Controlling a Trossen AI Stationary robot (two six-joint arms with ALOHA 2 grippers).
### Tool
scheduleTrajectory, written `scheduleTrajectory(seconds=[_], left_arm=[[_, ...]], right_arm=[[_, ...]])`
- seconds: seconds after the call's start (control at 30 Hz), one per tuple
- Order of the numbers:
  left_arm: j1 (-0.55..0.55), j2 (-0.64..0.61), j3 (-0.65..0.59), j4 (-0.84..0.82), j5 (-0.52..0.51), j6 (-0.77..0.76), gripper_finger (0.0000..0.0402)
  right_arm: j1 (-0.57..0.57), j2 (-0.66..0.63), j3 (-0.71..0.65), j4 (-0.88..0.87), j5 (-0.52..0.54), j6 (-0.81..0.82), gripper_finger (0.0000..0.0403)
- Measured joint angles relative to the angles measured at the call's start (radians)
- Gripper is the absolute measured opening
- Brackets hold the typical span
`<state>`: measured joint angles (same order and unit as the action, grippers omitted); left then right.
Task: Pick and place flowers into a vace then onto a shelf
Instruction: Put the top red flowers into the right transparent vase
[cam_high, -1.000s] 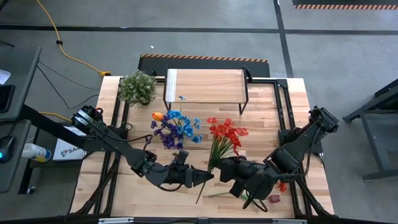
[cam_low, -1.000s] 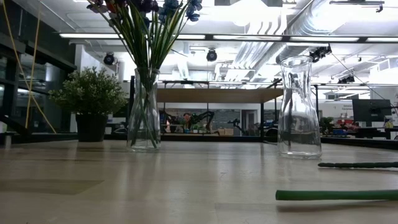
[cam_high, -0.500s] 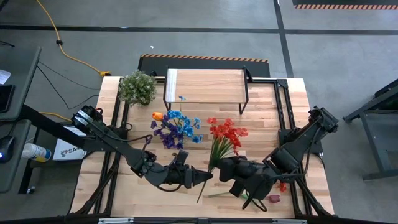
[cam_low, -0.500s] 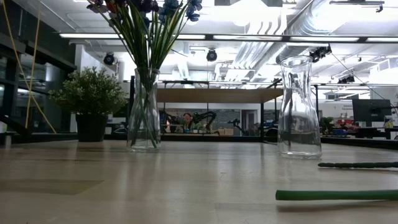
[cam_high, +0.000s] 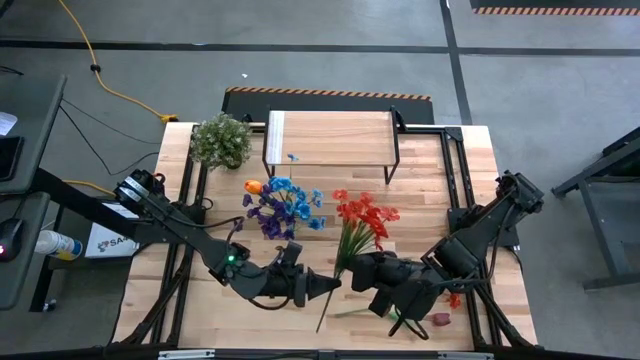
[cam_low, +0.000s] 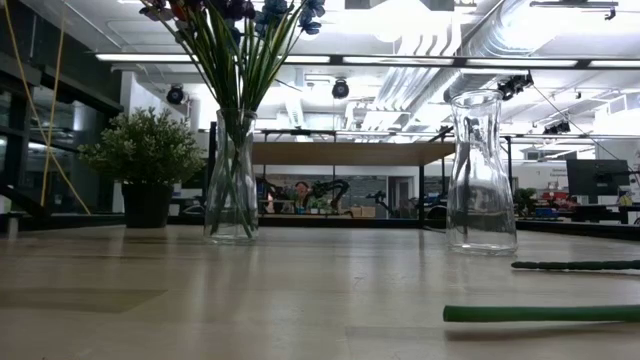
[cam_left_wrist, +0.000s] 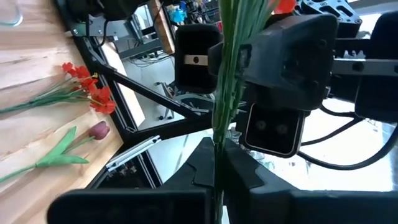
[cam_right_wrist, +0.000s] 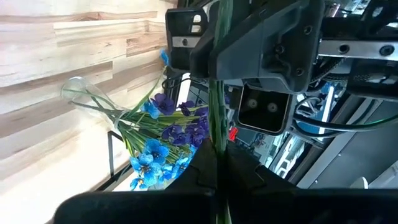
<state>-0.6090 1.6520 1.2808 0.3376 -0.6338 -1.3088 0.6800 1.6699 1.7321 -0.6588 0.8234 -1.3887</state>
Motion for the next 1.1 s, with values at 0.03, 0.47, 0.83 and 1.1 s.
scheduleTrajectory(seconds=[0.03,0.47,0.83,1.1], left_arm=[[0.000,0.000,-0.001,0.007,0.001,0.012,0.0043],[0.001,0.000,-0.002,-0.001,-0.010,0.049,0.0043],[0.001,0.000,-0.003,-0.036,-0.047,0.048,0.0043],[0.001,0.002,-0.003,-0.050,-0.065,0.046,0.0043]], right_arm=[[0.000,0.000,0.000,0.001,0.000,0.001,0.0000],[0.000,0.000,0.000,0.003,0.035,0.000,0.0021],[0.002,0.000,0.002,-0.011,0.068,0.015,0.0066],[0.026,-0.001,0.003,-0.070,0.122,0.128,0.0108]])
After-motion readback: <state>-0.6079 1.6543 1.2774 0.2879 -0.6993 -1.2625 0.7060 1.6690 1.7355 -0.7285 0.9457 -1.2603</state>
